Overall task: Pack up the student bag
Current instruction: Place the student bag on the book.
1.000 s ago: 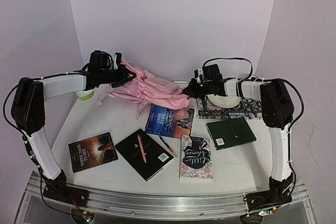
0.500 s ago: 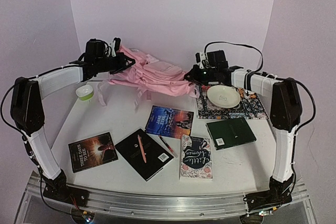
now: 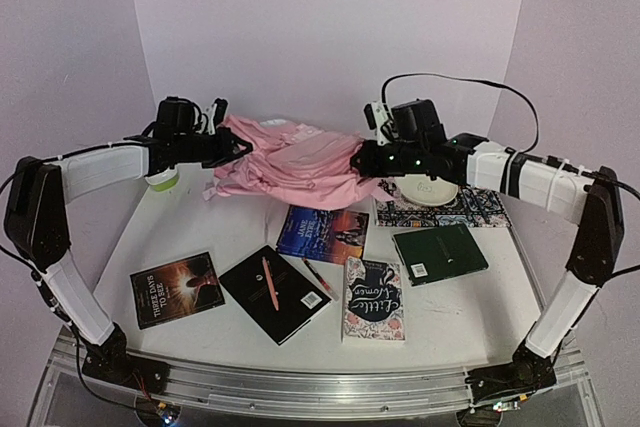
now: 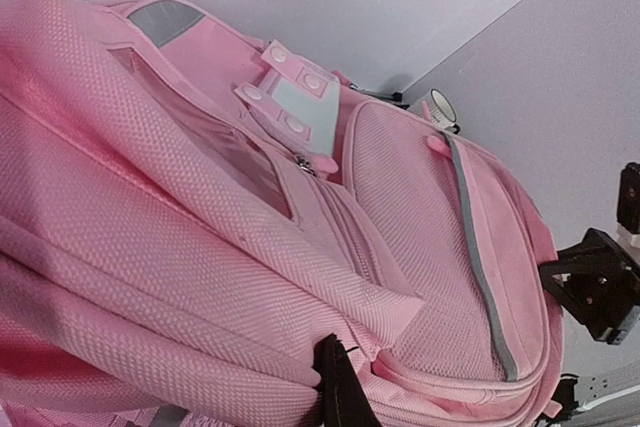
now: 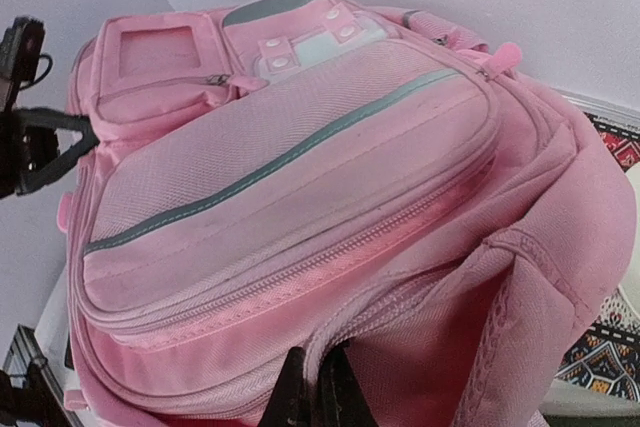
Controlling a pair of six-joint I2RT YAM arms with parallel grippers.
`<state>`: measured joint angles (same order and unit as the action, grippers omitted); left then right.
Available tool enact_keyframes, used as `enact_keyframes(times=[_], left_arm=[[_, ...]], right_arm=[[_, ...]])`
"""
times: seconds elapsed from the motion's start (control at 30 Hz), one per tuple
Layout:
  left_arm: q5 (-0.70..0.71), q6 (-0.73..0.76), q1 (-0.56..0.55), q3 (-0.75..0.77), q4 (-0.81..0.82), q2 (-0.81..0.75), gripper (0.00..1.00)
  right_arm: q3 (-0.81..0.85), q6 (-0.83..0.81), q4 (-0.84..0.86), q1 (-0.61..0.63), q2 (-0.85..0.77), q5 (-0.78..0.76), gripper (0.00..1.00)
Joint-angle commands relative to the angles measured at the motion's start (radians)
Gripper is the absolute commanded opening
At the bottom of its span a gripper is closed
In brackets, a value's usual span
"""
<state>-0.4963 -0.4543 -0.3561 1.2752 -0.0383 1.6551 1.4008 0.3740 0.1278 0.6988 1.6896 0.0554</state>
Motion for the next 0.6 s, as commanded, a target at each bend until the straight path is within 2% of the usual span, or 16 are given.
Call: enact_keyframes(times=[0.0,0.17,0.3,0.47,0.57], left_arm=[[0.118,0.128,0.003,-0.068,0.152,-0.087,0.00],[0.262,0.154,0.003,-0.166,0.155,-0.078,0.01],[0.354,0.191,0.004,-0.196,0.147,-0.044,0.08],[0.460,0.228,0.005,-0.207,0.132,-0.035,0.10],[0.511,0.252,0.005,-0.185,0.116,-0.037,0.18]], right_arm=[[-0.073,-0.132,0.117,0.184,-0.110,0.037,0.04],[-0.171,-0.048,0.186,0.270,-0.040,-0.007,0.11],[-0.179,0.001,0.200,0.331,0.034,-0.001,0.22],[-0.169,0.024,0.135,0.352,0.051,-0.024,0.37],[-0.152,-0.019,0.069,0.351,0.027,-0.069,0.47]])
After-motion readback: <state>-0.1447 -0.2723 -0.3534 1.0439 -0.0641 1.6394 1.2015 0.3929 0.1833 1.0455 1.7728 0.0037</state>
